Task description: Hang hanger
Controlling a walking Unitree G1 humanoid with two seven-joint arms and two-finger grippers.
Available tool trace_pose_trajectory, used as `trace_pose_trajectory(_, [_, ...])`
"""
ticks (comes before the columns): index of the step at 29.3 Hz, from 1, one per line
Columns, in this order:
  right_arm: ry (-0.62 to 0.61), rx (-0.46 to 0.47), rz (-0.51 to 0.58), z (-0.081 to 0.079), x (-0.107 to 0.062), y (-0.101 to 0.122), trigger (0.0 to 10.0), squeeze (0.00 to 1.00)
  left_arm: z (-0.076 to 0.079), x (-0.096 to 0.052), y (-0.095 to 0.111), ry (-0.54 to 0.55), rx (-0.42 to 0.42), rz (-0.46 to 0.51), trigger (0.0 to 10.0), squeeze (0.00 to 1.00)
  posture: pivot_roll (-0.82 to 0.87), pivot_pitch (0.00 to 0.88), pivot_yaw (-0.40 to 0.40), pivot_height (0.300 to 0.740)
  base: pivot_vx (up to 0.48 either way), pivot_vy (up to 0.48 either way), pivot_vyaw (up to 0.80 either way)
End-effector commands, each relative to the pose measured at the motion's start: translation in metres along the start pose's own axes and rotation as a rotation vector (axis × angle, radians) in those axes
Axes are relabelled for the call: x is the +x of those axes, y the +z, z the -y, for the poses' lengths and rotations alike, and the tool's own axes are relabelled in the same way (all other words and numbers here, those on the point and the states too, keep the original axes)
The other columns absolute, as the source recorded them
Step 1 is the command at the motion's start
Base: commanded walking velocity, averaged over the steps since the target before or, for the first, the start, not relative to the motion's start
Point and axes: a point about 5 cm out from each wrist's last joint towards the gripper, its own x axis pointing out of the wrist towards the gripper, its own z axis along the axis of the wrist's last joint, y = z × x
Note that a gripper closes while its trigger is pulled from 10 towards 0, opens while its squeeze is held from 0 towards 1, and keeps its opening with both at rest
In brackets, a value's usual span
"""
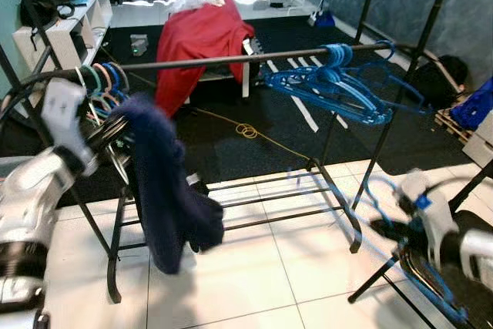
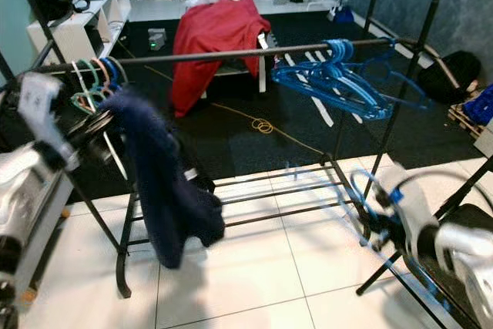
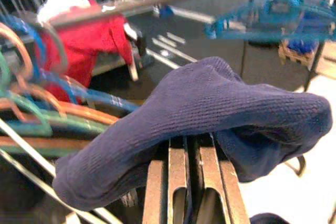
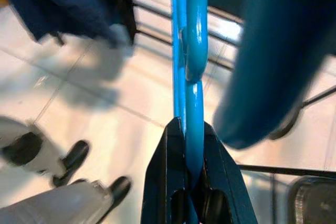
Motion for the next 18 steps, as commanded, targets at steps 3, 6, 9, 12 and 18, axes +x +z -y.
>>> trace_pose_trajectory(3, [0.012, 0.021, 0.002, -0.005, 0.006, -0.01, 0.0, 0.0, 0.026, -0.006, -0.022, -0.094, -0.023, -0.063, 1.3, 0.0, -0.06, 0.075, 0.028, 0.74, 0.0, 0.0, 0.0])
trace_pose_trajectory(6, [-0.067, 0.044, 0.032, 0.003, 0.009, -0.012, 3.5, 0.0, 0.032, -0.008, -0.034, -0.093, -0.036, -0.107, 2.0, 0.0, -0.06, 0.075, 0.029, 0.74, 0.0, 0.0, 0.0])
trace_pose_trajectory(9, [-0.182, 0.118, 0.082, 0.012, 0.017, -0.02, 10.0, 0.0, 0.039, -0.015, -0.057, -0.055, -0.063, -0.182, 7.7, 0.0, -0.06, 0.075, 0.026, 0.74, 0.0, 0.0, 0.0])
trace_pose_trajectory(12, [-0.367, 0.254, 0.047, 0.005, 0.037, -0.062, 10.0, 0.0, 0.057, -0.033, -0.101, 0.126, -0.158, -0.284, 10.0, 0.0, -0.04, 0.073, 0.02, 0.74, 0.0, 0.0, 0.51])
trace_pose_trajectory(18, [-0.479, 0.329, -0.028, -0.01, 0.041, -0.1, 10.0, 0.0, 0.069, -0.061, -0.132, 0.313, -0.198, -0.367, 10.0, 0.0, -0.03, 0.074, 0.015, 0.74, 0.0, 0.0, 0.76])
